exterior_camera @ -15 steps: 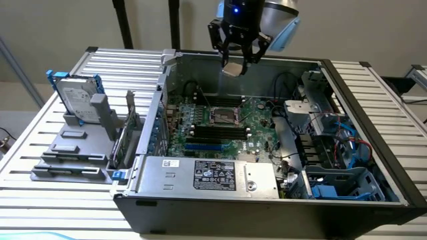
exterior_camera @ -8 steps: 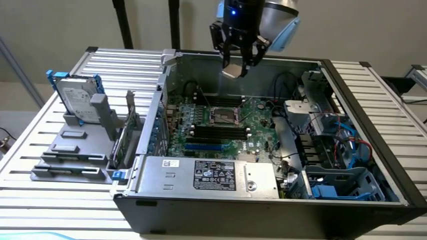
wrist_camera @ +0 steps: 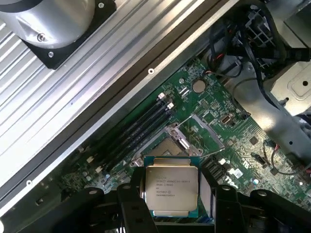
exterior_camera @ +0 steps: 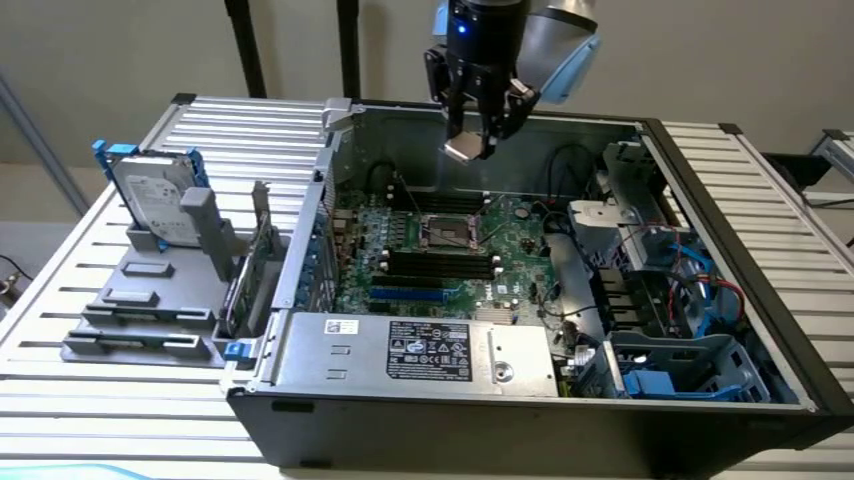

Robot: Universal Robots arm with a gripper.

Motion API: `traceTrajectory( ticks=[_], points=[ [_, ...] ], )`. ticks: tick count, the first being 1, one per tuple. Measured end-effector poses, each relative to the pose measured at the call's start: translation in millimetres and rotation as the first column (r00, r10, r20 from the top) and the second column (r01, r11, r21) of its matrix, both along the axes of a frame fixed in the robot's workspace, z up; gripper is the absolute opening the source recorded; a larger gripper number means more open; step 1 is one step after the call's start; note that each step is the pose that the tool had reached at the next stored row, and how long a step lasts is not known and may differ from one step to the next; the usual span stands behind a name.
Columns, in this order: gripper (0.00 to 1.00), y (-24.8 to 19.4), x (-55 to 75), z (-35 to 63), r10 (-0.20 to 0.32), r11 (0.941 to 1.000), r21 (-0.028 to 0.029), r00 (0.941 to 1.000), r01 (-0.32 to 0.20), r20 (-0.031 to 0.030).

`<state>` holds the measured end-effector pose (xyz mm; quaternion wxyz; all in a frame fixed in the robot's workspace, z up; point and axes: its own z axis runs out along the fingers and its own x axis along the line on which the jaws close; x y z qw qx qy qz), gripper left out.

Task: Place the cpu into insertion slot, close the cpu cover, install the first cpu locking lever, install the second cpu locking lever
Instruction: 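Place the cpu into insertion slot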

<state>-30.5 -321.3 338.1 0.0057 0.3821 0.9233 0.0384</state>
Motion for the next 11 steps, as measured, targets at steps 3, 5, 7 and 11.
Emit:
traceTrajectory(
  ticks=[3, 5, 7, 11],
  points=[
    [0.55, 0.0, 0.0, -2.0, -0.056, 0.9985, 0.0001, 0.9985, 0.056, 0.0001],
    [0.55, 0.0, 0.0, -3.3, -0.091, 0.9958, 0.0001, 0.9958, 0.091, 0.0001],
    [0.55, 0.0, 0.0, -4.6, -0.127, 0.9919, 0.0001, 0.9919, 0.127, 0.0001],
    [0.55, 0.0, 0.0, -7.2, -0.200, 0.9799, 0.0001, 0.9799, 0.200, 0.0000]
  ],
)
